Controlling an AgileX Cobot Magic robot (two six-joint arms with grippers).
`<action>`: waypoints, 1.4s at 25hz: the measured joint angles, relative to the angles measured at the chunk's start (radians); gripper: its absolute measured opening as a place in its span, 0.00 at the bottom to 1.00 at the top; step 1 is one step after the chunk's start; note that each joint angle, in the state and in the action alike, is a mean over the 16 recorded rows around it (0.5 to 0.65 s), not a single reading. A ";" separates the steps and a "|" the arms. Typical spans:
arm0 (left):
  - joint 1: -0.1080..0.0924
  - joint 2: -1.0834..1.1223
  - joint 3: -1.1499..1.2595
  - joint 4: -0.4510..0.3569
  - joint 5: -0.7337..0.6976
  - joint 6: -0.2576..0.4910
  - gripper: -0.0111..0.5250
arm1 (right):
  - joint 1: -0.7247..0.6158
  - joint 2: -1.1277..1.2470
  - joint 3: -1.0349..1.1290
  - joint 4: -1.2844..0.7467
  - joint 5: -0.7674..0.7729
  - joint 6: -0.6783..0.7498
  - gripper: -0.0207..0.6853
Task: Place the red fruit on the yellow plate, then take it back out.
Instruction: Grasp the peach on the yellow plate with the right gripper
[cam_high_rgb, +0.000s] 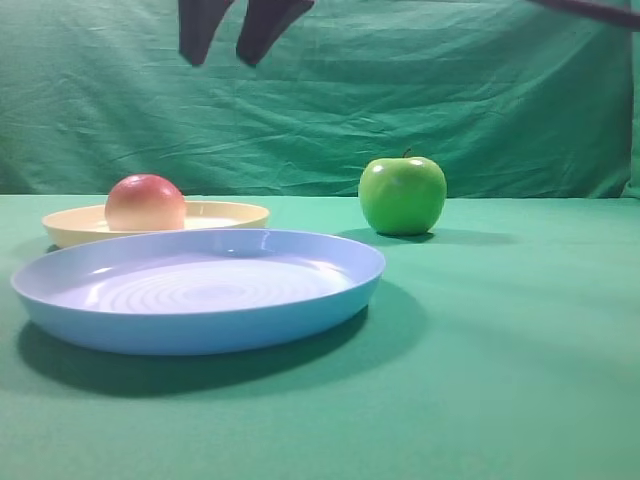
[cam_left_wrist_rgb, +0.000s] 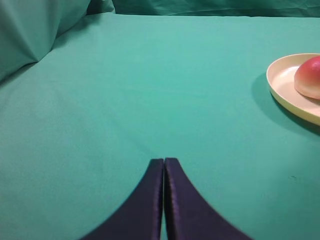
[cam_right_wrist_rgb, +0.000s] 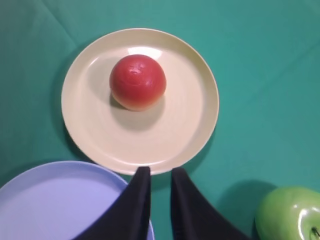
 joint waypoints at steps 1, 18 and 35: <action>0.000 0.000 0.000 0.000 0.000 0.000 0.02 | 0.000 -0.019 0.000 -0.006 0.022 0.016 0.09; 0.000 0.000 0.000 0.000 0.000 0.000 0.02 | -0.007 -0.320 0.023 -0.195 0.261 0.210 0.03; 0.000 0.000 0.000 0.000 0.000 0.000 0.02 | -0.191 -0.780 0.374 -0.210 0.011 0.231 0.03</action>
